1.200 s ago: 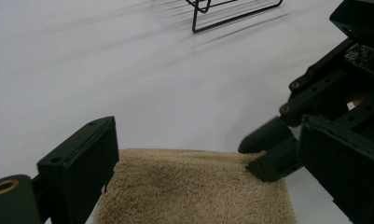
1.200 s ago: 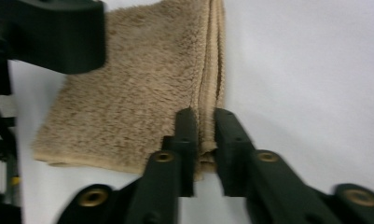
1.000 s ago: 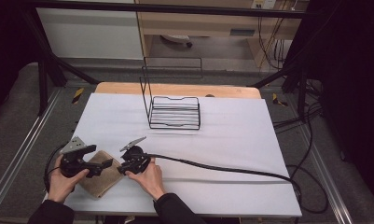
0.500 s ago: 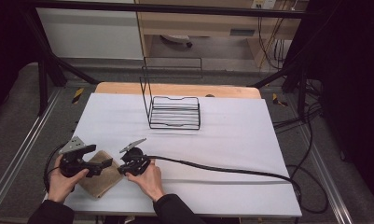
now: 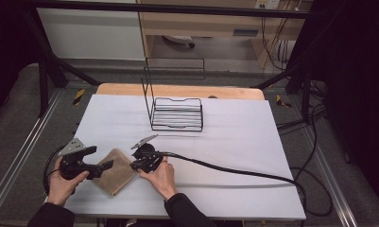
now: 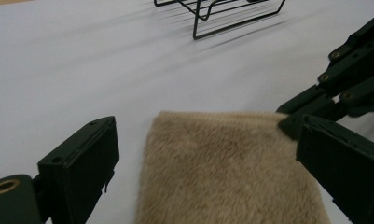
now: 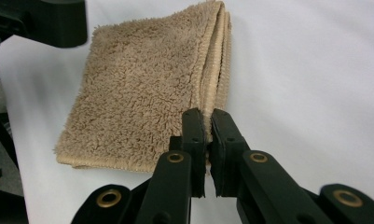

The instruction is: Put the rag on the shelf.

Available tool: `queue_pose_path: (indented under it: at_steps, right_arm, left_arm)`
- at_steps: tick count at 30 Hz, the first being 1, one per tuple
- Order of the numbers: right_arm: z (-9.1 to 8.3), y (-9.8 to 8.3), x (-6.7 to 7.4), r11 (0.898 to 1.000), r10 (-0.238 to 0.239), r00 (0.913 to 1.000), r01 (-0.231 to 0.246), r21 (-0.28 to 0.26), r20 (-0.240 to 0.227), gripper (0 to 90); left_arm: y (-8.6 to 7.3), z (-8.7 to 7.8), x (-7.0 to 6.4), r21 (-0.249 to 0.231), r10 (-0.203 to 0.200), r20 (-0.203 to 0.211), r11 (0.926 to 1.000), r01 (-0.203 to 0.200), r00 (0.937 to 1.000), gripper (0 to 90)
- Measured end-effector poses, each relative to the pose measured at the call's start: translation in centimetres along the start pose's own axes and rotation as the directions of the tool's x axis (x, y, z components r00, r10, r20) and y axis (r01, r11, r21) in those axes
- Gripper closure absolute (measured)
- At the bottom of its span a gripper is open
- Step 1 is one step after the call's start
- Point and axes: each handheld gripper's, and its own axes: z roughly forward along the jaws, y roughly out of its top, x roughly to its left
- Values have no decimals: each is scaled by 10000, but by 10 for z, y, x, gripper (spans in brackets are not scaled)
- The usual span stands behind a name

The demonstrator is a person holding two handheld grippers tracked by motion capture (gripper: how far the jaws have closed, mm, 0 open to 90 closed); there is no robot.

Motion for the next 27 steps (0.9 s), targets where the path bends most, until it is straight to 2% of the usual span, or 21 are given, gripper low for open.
queue_pose_path:
  at_steps: [4,6,10,14,16,18,23,27]
  right_arm:
    - [-13,-6,-10,10000,73,9996,-73,2,288,854]
    - [-28,-14,-21,9998,199,9977,-198,-17,649,854]
    - [-41,-24,-32,9990,434,9952,-429,-80,879,854]
    - [-55,-39,-45,9972,736,9901,-718,-195,1195,853]
    - [-65,-50,-55,9950,994,9845,-966,-268,1442,852]
    - [-68,-52,-57,9944,1047,9830,-1014,-290,1509,852]
    - [-84,-74,-68,9906,1350,9757,-1290,-453,1724,850]
    - [-88,-82,-69,9888,1470,9735,-1398,-530,1752,847]
  left_arm:
    - [0,1,-1,13,-1,10,10000,0,10000,58]
    - [0,2,-1,25,10,26,10000,-10,10000,58]
    - [0,3,-2,88,37,24,10000,-37,10000,58]
    - [-1,5,-4,175,99,52,9998,-100,9999,58]
    - [-1,6,-5,199,110,82,9997,-112,9999,58]
    - [-1,7,-5,202,89,94,9998,-91,9999,58]
    - [-1,11,-7,299,125,137,9995,-129,9998,57]
    - [-1,14,-10,402,223,186,9989,-230,9996,57]
